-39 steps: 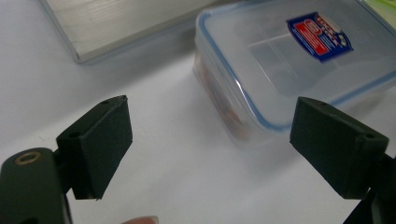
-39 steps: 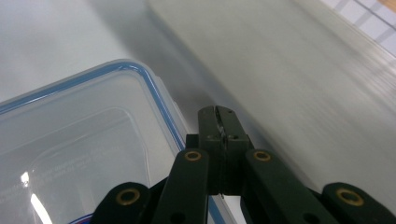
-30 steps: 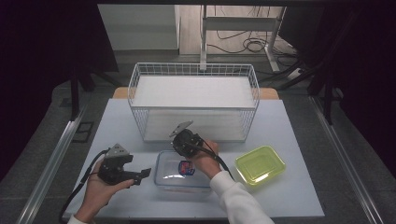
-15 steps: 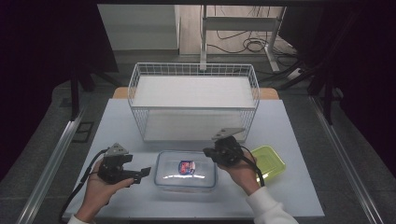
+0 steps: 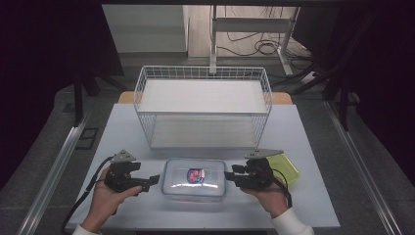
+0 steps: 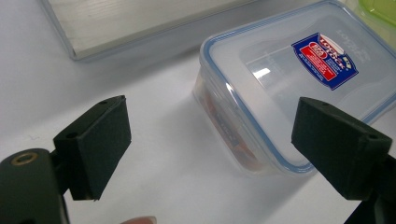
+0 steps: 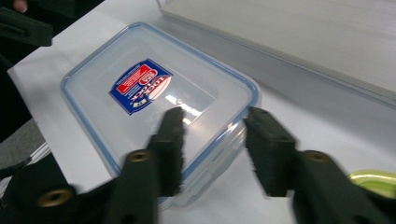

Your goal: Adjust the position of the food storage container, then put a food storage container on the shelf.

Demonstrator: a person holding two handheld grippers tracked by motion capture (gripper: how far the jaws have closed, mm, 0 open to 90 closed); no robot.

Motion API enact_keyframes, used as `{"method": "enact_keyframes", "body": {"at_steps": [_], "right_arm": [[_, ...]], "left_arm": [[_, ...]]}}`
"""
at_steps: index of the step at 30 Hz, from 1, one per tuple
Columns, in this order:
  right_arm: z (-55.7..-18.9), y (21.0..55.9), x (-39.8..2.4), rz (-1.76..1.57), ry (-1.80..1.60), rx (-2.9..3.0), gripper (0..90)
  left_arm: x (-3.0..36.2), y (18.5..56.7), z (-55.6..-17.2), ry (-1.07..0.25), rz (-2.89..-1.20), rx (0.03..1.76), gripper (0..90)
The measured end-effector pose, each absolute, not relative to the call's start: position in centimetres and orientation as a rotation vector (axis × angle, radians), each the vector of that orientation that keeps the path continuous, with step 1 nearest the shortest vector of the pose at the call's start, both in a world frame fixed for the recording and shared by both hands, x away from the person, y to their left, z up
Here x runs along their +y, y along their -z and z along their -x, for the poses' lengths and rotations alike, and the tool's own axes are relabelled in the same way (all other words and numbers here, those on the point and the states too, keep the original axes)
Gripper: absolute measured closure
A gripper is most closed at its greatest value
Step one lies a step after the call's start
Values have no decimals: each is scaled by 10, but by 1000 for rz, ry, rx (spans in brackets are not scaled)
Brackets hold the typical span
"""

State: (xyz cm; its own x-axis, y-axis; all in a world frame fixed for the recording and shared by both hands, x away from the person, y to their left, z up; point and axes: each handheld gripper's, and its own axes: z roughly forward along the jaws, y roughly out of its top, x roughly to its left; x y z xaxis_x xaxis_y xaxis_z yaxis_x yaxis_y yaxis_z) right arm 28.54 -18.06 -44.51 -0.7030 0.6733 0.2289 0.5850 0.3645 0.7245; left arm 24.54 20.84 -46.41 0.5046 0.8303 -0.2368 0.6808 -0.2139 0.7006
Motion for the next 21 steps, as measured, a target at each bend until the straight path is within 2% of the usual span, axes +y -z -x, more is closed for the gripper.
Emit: {"method": "enact_keyframes", "body": {"at_steps": [1,4,5,16,21], "right_arm": [[-285,445,-180,-1169,-1266,2493,453],[-285,445,-180,-1186,-1270,2484,404],[-285,445,-180,-1197,-1284,2485,364],[-285,443,-184,-1209,-1306,2497,309],[-286,446,-185,-1216,-1297,2513,298]], "left_arm": [[209,464,-245,-237,-1959,1238,115],[209,464,-246,-228,-1951,1238,115],[209,465,-246,-223,-1948,1237,115],[210,465,-245,-198,-1919,1249,112],[206,471,-254,-134,-1906,1257,108]]}}
